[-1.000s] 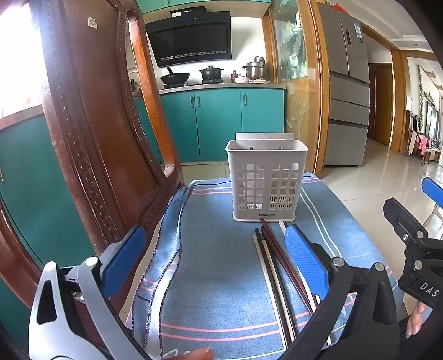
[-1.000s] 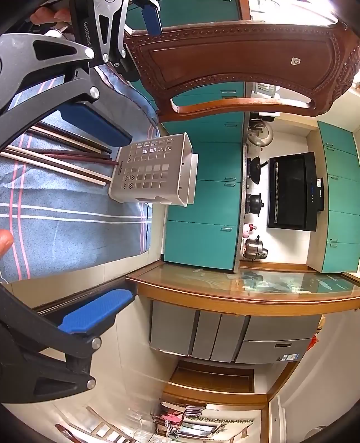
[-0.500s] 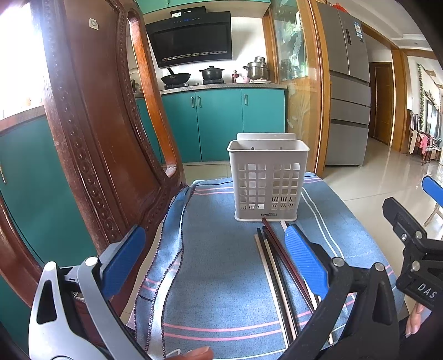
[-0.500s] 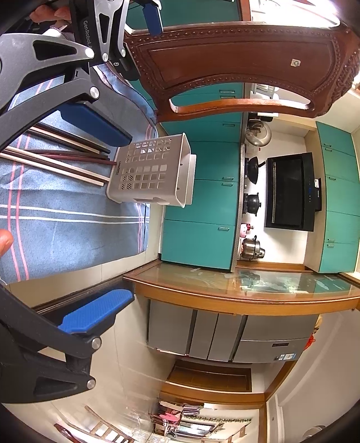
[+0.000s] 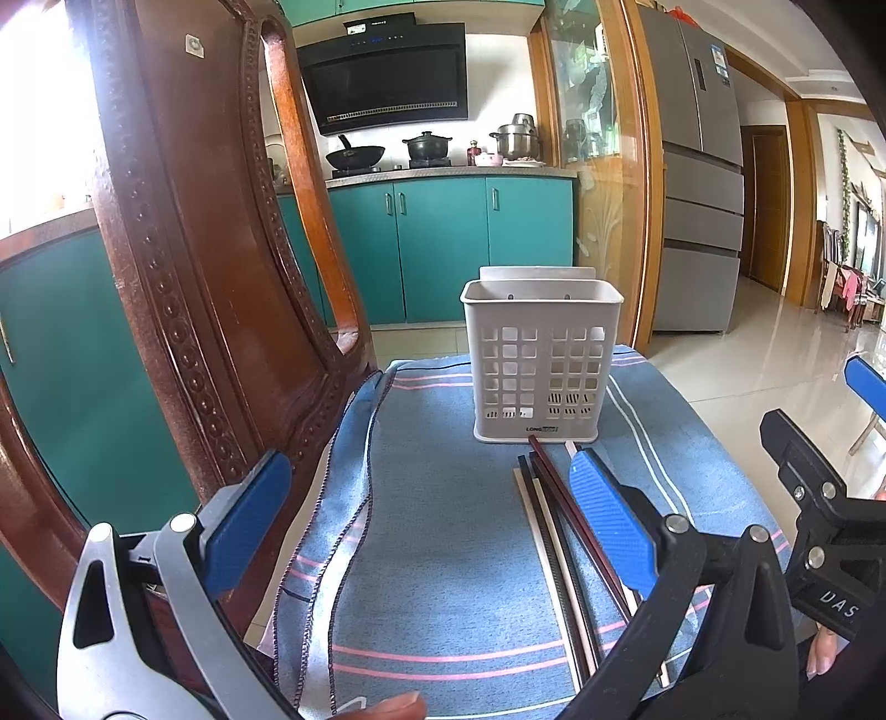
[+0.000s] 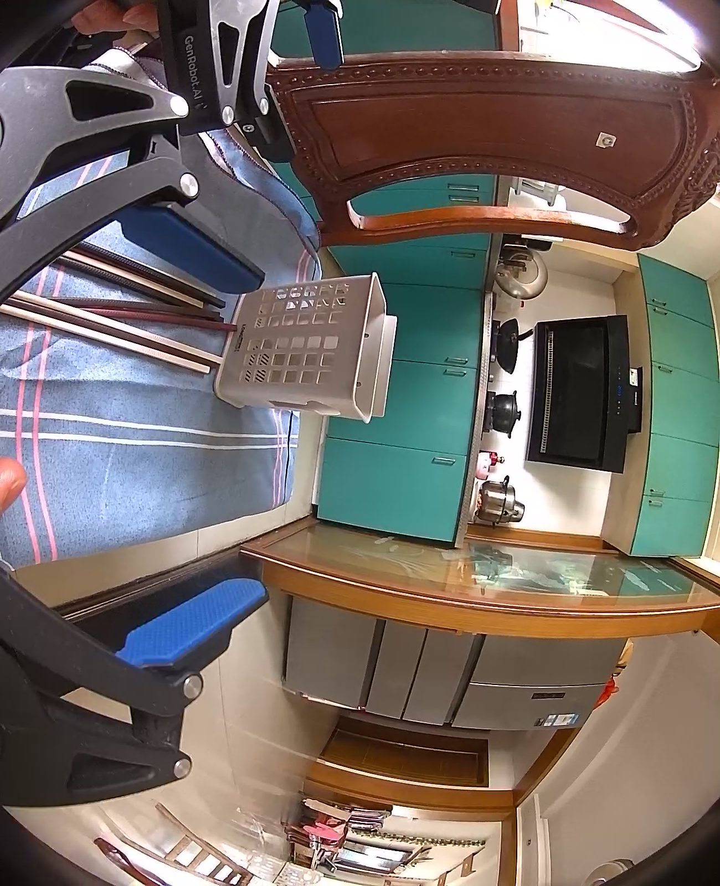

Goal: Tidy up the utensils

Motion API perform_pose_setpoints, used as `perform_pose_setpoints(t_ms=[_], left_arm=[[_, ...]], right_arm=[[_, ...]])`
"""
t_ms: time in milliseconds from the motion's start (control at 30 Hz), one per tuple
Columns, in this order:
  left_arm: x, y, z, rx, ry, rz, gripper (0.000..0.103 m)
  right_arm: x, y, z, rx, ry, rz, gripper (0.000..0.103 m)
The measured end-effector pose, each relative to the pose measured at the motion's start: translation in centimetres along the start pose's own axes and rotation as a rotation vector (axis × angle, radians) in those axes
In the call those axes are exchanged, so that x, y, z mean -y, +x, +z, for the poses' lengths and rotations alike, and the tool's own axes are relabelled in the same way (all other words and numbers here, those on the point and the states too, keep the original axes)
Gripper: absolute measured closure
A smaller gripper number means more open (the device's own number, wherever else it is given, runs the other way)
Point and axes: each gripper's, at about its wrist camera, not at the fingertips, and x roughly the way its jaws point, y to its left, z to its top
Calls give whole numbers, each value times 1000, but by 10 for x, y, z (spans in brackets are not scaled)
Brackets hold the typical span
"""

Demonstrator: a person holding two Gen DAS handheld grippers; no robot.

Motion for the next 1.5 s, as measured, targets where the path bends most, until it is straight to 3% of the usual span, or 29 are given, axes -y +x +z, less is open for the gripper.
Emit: perform_pose_setpoints(t_ms=[1500], left_arm=[[1,0,1,0,0,0,3]], right_arm=[[4,-3,0,15,20,-11,2]])
